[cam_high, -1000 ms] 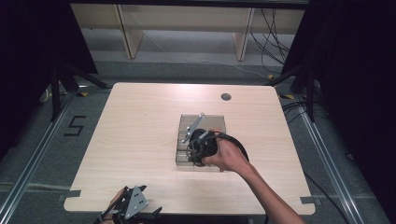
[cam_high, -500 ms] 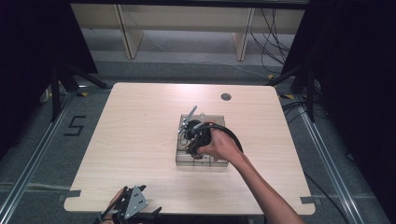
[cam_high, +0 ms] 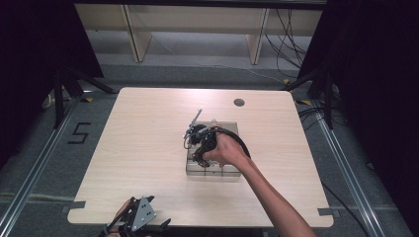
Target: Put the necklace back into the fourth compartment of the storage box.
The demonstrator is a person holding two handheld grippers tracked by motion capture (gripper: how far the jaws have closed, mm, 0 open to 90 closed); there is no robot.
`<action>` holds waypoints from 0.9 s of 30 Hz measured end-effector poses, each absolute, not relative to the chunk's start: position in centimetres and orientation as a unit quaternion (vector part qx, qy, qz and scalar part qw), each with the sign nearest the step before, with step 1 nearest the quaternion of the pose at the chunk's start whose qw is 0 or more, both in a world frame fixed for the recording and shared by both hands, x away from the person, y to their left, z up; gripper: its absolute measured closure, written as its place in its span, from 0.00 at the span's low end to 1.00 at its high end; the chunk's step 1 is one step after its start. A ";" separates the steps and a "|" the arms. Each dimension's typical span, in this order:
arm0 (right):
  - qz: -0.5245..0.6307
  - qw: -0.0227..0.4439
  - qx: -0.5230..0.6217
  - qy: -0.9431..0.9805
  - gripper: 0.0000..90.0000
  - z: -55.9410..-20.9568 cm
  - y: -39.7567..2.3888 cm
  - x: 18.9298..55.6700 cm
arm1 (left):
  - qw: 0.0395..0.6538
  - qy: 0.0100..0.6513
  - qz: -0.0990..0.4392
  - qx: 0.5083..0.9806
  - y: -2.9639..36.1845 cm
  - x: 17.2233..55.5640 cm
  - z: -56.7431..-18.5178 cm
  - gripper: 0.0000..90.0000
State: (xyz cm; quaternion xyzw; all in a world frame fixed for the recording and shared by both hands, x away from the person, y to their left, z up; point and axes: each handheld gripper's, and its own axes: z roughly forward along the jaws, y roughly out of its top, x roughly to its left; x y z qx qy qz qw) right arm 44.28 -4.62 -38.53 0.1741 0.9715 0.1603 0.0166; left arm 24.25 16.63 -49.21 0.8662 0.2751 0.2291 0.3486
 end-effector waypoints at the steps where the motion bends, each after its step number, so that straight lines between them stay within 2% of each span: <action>1: 0.159 0.017 0.173 0.972 0.85 -38.7 -4.5 44.4 | 0.349 0.274 0.227 0.867 16.7 24.2 -49.2 0.17; 5: 0.151 0.015 0.179 0.972 0.85 -39.2 -3.9 44.8 | 0.354 0.282 0.238 0.859 16.6 24.3 -49.3 0.17; 27: 0.117 0.003 0.207 0.971 0.84 -42.5 -2.5 46.7 | 0.361 0.289 0.229 0.857 16.5 24.1 -49.3 0.17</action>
